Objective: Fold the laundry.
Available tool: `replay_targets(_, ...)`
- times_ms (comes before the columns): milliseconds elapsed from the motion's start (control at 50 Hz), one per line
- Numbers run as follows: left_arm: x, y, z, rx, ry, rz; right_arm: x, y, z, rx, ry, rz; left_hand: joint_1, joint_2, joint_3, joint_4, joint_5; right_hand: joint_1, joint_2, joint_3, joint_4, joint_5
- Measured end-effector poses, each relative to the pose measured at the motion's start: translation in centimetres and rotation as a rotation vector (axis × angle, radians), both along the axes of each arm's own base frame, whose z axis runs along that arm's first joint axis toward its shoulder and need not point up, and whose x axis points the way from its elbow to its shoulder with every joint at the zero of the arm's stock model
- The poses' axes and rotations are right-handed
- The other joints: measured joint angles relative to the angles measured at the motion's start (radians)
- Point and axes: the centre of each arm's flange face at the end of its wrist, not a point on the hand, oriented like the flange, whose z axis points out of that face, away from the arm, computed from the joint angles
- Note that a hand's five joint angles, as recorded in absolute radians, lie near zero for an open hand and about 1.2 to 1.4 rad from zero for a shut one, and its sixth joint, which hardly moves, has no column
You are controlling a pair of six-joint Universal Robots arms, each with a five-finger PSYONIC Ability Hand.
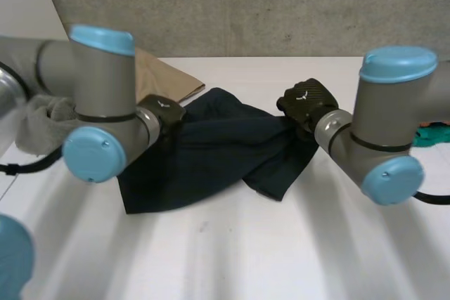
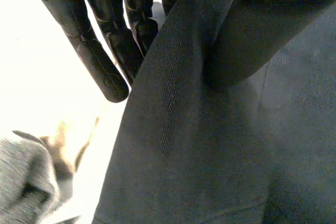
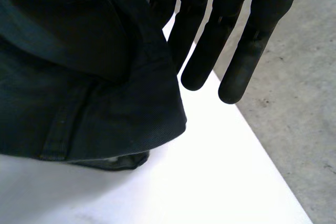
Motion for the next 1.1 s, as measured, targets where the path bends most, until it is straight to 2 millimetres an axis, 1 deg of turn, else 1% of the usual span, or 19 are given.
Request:
replay_targets(40,-0.2,-0.8,-1.3,-0.002,-0.005,0.022,0.7,-1.2,-0.3,-0.052,-0.033,-0.017,0.0,0.0,0.0,0.0,0.0,0.0,0.0,0.0,0.0,0.0)
replay_targets(120,-0.3,-2.8,-0.2,-0.088,0.05,0.053,1.9,-3.7,1.4,-0.205,-0.121,-0.051,0.0,0.0,0.0,0.0,0.0,0.0,0.0,0.0,0.0,0.0)
replay_targets(200,-0.3,-5.0,5.1,-0.285,0.192,0.06,2.8,-5.8,5.9,-0.416,-0.261,-0.082,0.0,0.0,0.001,0.0,0.0,0.0,0.0,0.0,0.0,0.0)
replay_targets(240,-0.2,-5.5,8.5,-0.398,0.279,0.047,3.0,-6.5,8.9,-0.527,-0.352,-0.094,0.0,0.001,0.001,0.0,0.0,0.0,0.0,0.0,0.0,0.0)
replay_targets(260,-0.3,-5.6,11.3,-0.486,0.349,0.03,3.0,-6.6,10.7,-0.587,-0.407,-0.098,0.0,0.001,0.001,0.0,0.0,0.0,0.0,0.0,0.0,0.0)
replay_targets(280,-0.3,-5.5,13.1,-0.54,0.392,0.017,3.0,-6.7,12.1,-0.633,-0.452,-0.1,0.0,0.001,0.001,0.0,0.0,0.0,0.0,0.0,0.0,0.0)
replay_targets(300,-0.3,-5.0,16.4,-0.636,0.473,-0.014,2.9,-6.6,14.4,-0.704,-0.527,-0.099,0.0,0.001,0.001,0.0,0.0,0.0,0.0,0.0,0.0,0.0)
replay_targets(340,-0.3,-4.3,19.0,-0.711,0.537,-0.042,2.8,-6.3,16.2,-0.757,-0.588,-0.095,0.0,0.001,0.001,0.0,0.0,0.0,0.0,0.0,0.0,0.0)
replay_targets(360,-0.3,-3.4,21.5,-0.778,0.604,-0.073,2.6,-5.9,17.8,-0.799,-0.641,-0.087,0.0,0.001,0.001,0.0,0.005,0.0,0.0,0.0,0.0,0.0)
replay_targets(440,0.0,-2.3,23.6,-0.813,0.671,-0.092,2.6,-5.1,18.5,-0.782,-0.652,-0.071,0.0,0.001,0.001,0.0,0.008,0.0,0.0,0.0,0.0,0.0)
replay_targets(500,0.3,-2.5,22.7,-0.761,0.664,-0.074,2.7,-4.6,17.1,-0.693,-0.591,-0.057,0.0,0.001,0.001,0.0,0.008,0.0,0.0,0.0,0.0,0.0)
replay_targets(600,0.6,-3.2,17.6,-0.566,0.57,-0.026,2.7,-3.6,12.3,-0.472,-0.427,-0.027,0.0,0.001,0.001,0.0,0.008,0.0,0.006,0.0,0.0,0.0)
replay_targets(800,1.2,-1.8,3.3,-0.126,0.309,0.008,1.6,0.2,0.0,-0.017,-0.082,0.033,-0.002,-0.014,-0.008,-0.017,0.003,0.0,0.006,0.0,0.0,0.0)
replay_targets(840,1.5,-1.6,0.5,-0.064,0.25,0.01,1.6,0.6,-2.2,0.04,-0.044,0.04,-0.114,-0.139,-0.129,-0.141,-0.115,0.0,0.006,0.0,0.0,0.0)
replay_targets(900,1.9,-1.7,-1.9,-0.02,0.191,0.016,1.9,0.5,-4.2,0.073,-0.03,0.035,-0.42,-0.437,-0.423,-0.43,-0.407,-0.069,-0.116,-0.128,-0.134,-0.127)
replay_targets(940,2.1,-1.9,-2.7,-0.01,0.17,0.021,2.0,0.2,-4.8,0.077,-0.034,0.026,-0.467,-0.484,-0.461,-0.478,-0.456,-0.162,-0.211,-0.221,-0.219,-0.213)
replay_targets(960,2.3,-2.1,-3.0,-0.01,0.156,0.025,2.0,-0.3,-5.2,0.073,-0.047,0.008,-0.666,-0.681,-0.669,-0.689,-0.67,-0.299,-0.349,-0.358,-0.364,-0.365)
replay_targets(1000,2.4,-2.3,-2.9,-0.018,0.15,0.029,2.1,-0.9,-5.3,0.065,-0.068,-0.019,-0.782,-0.809,-0.791,-0.815,-0.794,-0.498,-0.546,-0.552,-0.561,-0.57)
replay_targets(1100,2.3,-2.7,-1.5,-0.062,0.159,0.035,1.8,-2.1,-4.8,0.041,-0.131,-0.092,-0.829,-0.888,-0.875,-0.895,-0.881,-0.775,-0.818,-0.83,-0.842,-0.858)
